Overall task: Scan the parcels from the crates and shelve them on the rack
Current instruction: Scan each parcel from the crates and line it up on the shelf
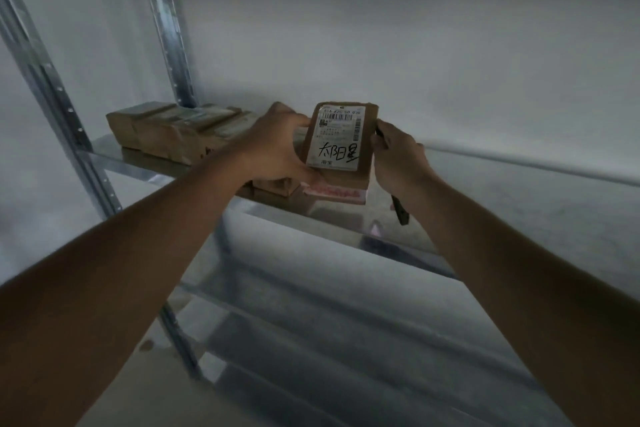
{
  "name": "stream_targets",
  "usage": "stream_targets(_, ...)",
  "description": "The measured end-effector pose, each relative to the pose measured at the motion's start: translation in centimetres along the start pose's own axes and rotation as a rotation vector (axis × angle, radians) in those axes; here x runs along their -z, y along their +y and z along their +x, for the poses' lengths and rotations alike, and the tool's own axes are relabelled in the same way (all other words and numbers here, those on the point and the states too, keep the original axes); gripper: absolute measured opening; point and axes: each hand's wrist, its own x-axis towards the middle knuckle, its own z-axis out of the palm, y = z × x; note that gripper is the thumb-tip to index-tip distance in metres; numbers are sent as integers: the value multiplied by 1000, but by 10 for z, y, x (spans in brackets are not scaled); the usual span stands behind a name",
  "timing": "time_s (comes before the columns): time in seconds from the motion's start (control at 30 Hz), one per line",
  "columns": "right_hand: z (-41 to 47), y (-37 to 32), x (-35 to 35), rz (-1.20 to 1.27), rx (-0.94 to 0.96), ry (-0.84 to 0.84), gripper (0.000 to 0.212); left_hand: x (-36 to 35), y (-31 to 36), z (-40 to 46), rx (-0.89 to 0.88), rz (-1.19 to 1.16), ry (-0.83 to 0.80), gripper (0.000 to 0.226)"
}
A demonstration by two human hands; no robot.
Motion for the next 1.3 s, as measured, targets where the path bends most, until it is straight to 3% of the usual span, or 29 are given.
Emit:
stream_targets(0.3, 15, -20, -26, -229, -171, -19, 39, 7, -40, 40, -108, 56, -212, 117)
stream_targets(0.5, 29, -11, -28, -390, -212, -38, 39, 1, -48, 56, -210, 6, -326, 72)
stream_targets(0.97, 38, -5, -29, -399, -245, -44, 45, 8, -52, 69, -254, 95, -442, 96)
stream_targets(1.13, 28, -7, -26, -358, -297, 60, 51, 11, -48, 66, -236, 119, -484, 88)
stream_targets(1.3, -1, -28, -15, -396, -282, 166, 41, 11, -43, 59, -219, 39, -454, 92)
